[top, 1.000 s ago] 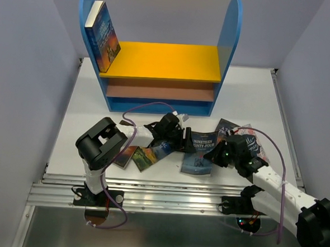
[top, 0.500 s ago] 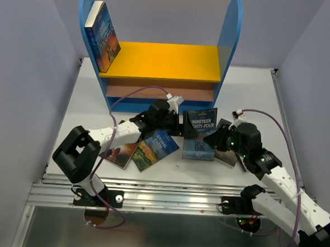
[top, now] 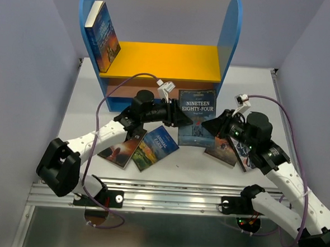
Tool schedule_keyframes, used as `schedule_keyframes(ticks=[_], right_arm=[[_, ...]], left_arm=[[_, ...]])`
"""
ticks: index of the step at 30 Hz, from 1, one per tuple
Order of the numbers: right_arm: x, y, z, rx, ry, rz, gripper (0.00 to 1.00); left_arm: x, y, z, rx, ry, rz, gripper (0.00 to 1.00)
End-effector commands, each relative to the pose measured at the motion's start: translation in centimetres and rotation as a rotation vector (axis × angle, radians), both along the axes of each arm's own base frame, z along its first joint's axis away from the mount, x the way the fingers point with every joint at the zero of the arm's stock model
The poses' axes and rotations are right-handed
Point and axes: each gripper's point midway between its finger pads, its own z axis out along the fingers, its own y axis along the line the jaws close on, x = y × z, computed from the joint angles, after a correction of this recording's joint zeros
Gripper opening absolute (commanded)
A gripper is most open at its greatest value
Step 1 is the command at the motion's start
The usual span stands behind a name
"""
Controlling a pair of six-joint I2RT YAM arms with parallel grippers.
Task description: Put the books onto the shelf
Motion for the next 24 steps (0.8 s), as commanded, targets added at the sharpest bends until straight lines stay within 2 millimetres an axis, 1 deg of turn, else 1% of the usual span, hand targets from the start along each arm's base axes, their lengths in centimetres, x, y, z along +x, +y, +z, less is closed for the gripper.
schedule_keyframes(ticks=[1,2,3,4,5,6,7,8,9,10,11,12,13,14,15,16,17,20,21,22,23,24], right_arm=[[0.3,1.1,8.3,0.128,-0.231,0.05,0.01],[1.1,1.0,7.5,0.11,-0.207,0.018,0.01],[1.7,0.8,6.5,0.089,-0.166,-0.013,0.01],[2.2,0.5,5.9,0.073,-0.145,-0.044,0.01],[3.4,-0.1,4.9,0.04,-0.114,-0.105,0.01],[3.7,-0.5,3.8,0.008,-0.079,-0.134,0.15],[4.1,-0.8,3.4,-0.009,-0.067,-0.156,0.4],[4.4,-1.1,3.0,-0.032,-0.061,-0.176,0.64],[5.0,-1.4,3.1,-0.052,-0.061,-0.205,0.88],[5.0,-1.7,2.7,-0.077,-0.043,-0.214,1.0],[5.2,-1.9,2.7,-0.093,-0.045,-0.222,1.0],[5.3,-2.0,2.7,-0.104,-0.046,-0.229,1.0],[5.5,-2.0,3.0,-0.11,-0.049,-0.23,1.0],[5.5,-2.0,2.9,-0.116,-0.048,-0.229,1.0],[5.9,-2.8,2.9,-0.13,-0.051,-0.274,1.0],[6.0,-2.9,2.8,-0.134,-0.049,-0.285,1.0],[6.2,-3.2,2.7,-0.144,-0.051,-0.298,1.0],[6.2,-3.3,2.6,-0.163,-0.051,-0.298,1.0],[6.1,-3.3,2.5,-0.172,-0.053,-0.294,1.0],[6.1,-3.4,2.5,-0.177,-0.055,-0.293,1.0],[6.3,-3.6,2.4,-0.189,-0.058,-0.302,1.0],[6.3,-3.7,2.3,-0.193,-0.057,-0.309,1.0]], left_arm=[[-1.5,0.9,4.8,-0.115,-0.142,-0.046,0.46],[-1.8,1.3,5.5,-0.125,-0.164,-0.037,0.18],[-1.5,1.6,5.8,-0.125,-0.18,-0.014,0.01],[-1.8,2.0,6.2,-0.13,-0.198,-0.002,0.0],[-1.5,2.4,6.6,-0.13,-0.22,0.029,0.0],[-1.3,2.8,6.7,-0.122,-0.244,0.053,0.0],[-1.0,3.2,7.1,-0.118,-0.263,0.086,0.0],[-0.9,3.9,8.1,-0.116,-0.291,0.117,0.0],[-0.1,4.5,8.7,-0.107,-0.32,0.179,0.0],[0.3,5.1,9.4,-0.094,-0.368,0.209,0.0],[0.4,5.9,11.4,-0.095,-0.412,0.251,0.0],[1.5,6.8,12.6,-0.082,-0.443,0.336,0.0],[2.0,7.5,13.7,-0.074,-0.475,0.379,0.0],[2.2,8.6,16.1,-0.068,-0.553,0.425,0.0],[3.3,10.0,17.4,-0.054,-0.584,0.525,0.0],[3.5,10.8,18.5,-0.049,-0.62,0.564,0.0],[4.2,12.7,20.7,-0.03,-0.687,0.667,0.0],[4.6,14.6,23.6,-0.009,-0.779,0.76,0.0],[4.6,15.7,25.3,-0.001,-0.83,0.805,0.0],[4.6,16.1,26.0,0.001,-0.844,0.828,0.0],[4.6,17.0,27.4,-0.008,-0.857,0.872,0.0],[4.7,17.5,28.1,0.005,-0.882,0.9,0.0]])
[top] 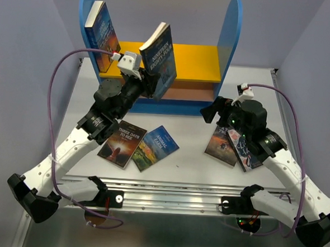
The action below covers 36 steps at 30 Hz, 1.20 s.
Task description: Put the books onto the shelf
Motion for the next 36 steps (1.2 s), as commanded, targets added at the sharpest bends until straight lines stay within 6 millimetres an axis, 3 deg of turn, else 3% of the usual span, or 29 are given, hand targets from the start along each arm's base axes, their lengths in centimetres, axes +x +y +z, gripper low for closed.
schedule_keyframes(ticks=[1,5,8,13,22,26,36], right_arm=[[0.7,-1.0,2.0,-0.033,-0.059,-0.046,1.0],[1.2,-1.6,1.8,-0.054,-0.06,-0.082,1.0],[1.5,-1.6,1.8,-0.07,-0.063,-0.085,1.0],[2.2,-1.7,1.8,-0.095,-0.063,-0.097,1.0],[3.2,-1.3,1.3,-0.121,-0.046,-0.096,1.0],[3.3,-1.2,1.0,-0.122,-0.039,-0.097,1.0],[3.4,-1.5,1.2,-0.13,-0.046,-0.109,1.0]], left_arm=[[-0.9,6.1,12.9,-0.116,-0.344,0.239,0.0],[1.4,9.4,14.1,-0.071,-0.406,0.448,0.0],[3.8,9.4,13.9,0.01,-0.433,0.446,0.0],[6.7,11.4,14.2,0.054,-0.476,0.485,0.0],[12.4,14.5,10.3,0.111,-0.426,0.523,0.0],[14.2,17.0,8.2,0.13,-0.366,0.618,0.0],[14.8,20.7,4.8,0.22,-0.277,0.779,0.0]])
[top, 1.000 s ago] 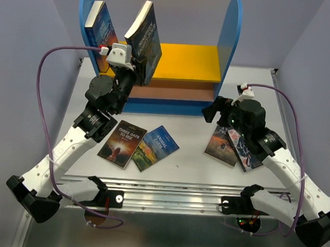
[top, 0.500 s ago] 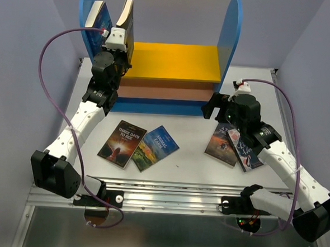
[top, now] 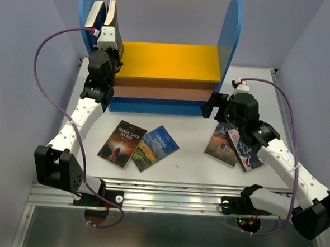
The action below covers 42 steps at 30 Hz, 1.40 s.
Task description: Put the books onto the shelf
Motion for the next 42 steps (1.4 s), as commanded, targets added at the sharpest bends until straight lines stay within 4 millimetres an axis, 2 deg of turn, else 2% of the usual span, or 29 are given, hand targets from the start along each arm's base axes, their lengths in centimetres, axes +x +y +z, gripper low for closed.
schedule_keyframes(ticks=[1,3,9,16,18,19,20,21,31,36,42], right_arm=[[0.5,-0.3,3.0,0.011,-0.074,-0.018,1.0],[0.4,-0.4,2.9,0.011,-0.075,-0.02,1.0],[0.0,-0.9,3.0,0.012,-0.078,-0.036,1.0],[-0.1,-1.2,2.9,0.009,-0.082,-0.046,1.0],[-0.1,-1.2,2.8,0.009,-0.078,-0.045,1.0],[-0.1,-1.1,2.8,0.011,-0.079,-0.042,1.0],[-0.1,-1.1,2.7,0.011,-0.076,-0.043,1.0],[-0.2,-1.1,2.6,0.01,-0.075,-0.043,1.0],[-0.6,-1.2,2.5,0.019,-0.074,-0.034,1.0],[-0.8,-1.1,2.3,0.025,-0.07,-0.027,1.0],[-1.0,-1.0,2.3,0.031,-0.069,-0.022,1.0]], left_arm=[[-1.3,2.8,4.9,0.002,-0.167,0.119,0.0],[-1.0,3.5,4.2,0.016,-0.15,0.144,0.0],[-0.9,5.0,3.8,0.015,-0.143,0.194,0.0],[-1.9,5.2,4.4,-0.008,-0.161,0.194,0.0],[-2.0,5.0,3.9,-0.027,-0.156,0.182,0.01],[-2.1,5.0,3.9,-0.034,-0.158,0.185,0.04],[-2.2,5.2,3.8,-0.042,-0.156,0.194,0.17],[-2.2,5.5,3.6,-0.05,-0.151,0.211,0.22],[-2.5,6.1,2.9,-0.118,-0.116,0.251,0.47],[-2.7,6.9,2.4,-0.14,-0.088,0.304,0.48],[-2.9,6.8,2.5,-0.176,-0.081,0.3,0.5]])
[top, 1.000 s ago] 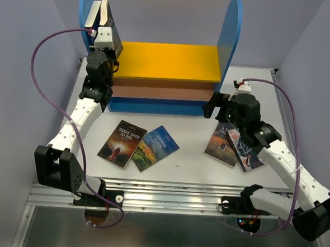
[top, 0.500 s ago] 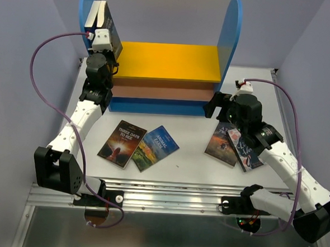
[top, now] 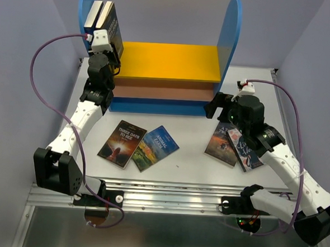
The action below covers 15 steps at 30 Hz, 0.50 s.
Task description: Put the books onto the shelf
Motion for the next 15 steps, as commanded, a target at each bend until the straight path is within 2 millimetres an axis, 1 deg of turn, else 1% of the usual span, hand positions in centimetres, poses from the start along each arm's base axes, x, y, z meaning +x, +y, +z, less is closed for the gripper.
schedule_keyframes(ticks=[1,4,5,6,8,11,14,15], right_arm=[[-0.3,0.0,0.8,0.019,-0.025,0.005,1.0],[-0.3,0.1,0.7,0.023,-0.022,0.01,1.0],[-0.3,0.1,0.7,0.025,-0.021,0.011,1.0],[-0.3,0.2,0.7,0.025,-0.021,0.012,1.0],[-0.3,0.2,0.7,0.027,-0.02,0.017,1.0],[-0.4,0.4,0.6,0.032,-0.015,0.024,1.0],[-0.5,0.6,0.5,0.035,-0.011,0.032,1.0],[-0.5,0.5,0.5,0.034,-0.012,0.032,1.0]], left_arm=[[-2.3,4.5,3.9,-0.078,-0.084,0.183,0.5],[-2.7,4.4,4.3,-0.092,-0.082,0.174,0.56],[-2.9,4.4,4.4,-0.098,-0.08,0.172,0.61],[-3.1,4.4,4.5,-0.104,-0.083,0.171,0.62],[-3.6,4.7,4.8,-0.135,-0.096,0.191,0.66],[-3.9,4.7,4.7,-0.156,-0.088,0.191,0.74],[-4.5,5.2,5.3,-0.178,-0.1,0.22,0.77],[-4.7,5.5,5.3,-0.189,-0.095,0.236,0.81]])
